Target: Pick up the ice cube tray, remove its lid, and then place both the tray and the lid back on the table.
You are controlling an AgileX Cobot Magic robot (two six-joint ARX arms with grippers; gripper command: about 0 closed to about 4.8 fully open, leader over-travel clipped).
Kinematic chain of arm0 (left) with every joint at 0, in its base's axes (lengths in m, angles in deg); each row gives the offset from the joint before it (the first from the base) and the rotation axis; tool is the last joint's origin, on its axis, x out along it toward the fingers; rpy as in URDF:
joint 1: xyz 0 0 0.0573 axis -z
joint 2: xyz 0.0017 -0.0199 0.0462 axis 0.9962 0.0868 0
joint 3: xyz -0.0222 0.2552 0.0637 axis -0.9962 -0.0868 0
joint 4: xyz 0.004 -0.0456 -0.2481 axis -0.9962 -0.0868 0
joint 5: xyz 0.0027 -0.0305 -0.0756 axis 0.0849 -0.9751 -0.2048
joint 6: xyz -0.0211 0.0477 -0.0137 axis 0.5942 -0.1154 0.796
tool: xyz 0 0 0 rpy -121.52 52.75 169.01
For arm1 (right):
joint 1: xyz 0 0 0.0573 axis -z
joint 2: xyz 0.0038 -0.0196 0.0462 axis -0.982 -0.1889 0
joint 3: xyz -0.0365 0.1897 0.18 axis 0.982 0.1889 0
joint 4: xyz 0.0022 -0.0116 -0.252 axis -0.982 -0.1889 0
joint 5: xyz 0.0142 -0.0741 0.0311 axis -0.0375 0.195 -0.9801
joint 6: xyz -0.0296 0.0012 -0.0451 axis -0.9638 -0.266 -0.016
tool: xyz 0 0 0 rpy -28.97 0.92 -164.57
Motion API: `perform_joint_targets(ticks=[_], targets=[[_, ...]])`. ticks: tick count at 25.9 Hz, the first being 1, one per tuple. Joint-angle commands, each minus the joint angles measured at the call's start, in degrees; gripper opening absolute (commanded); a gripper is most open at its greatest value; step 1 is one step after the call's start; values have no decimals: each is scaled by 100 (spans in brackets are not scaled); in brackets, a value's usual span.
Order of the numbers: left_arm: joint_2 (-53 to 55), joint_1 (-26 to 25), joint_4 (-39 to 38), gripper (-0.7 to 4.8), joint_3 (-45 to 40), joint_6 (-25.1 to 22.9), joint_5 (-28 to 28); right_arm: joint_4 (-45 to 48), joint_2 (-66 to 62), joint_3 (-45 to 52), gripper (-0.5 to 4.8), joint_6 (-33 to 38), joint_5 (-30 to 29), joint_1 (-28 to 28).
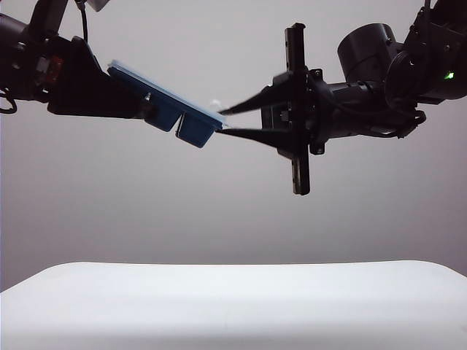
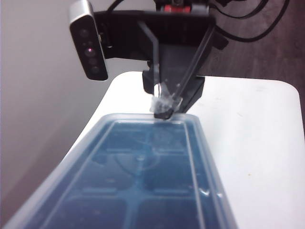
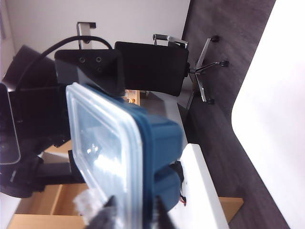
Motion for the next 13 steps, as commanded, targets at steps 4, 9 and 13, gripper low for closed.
perform_joint_targets(ticks=[4, 9, 13], targets=[[-7, 2, 116, 267, 28, -17, 26, 68, 26, -9, 123, -695, 92, 254], [-7, 2, 229, 267, 28, -17, 129, -424, 26, -2, 121, -693, -260, 334], [-7, 2, 245, 267, 28, -17, 343, -511, 28, -2, 118, -645, -382, 144]])
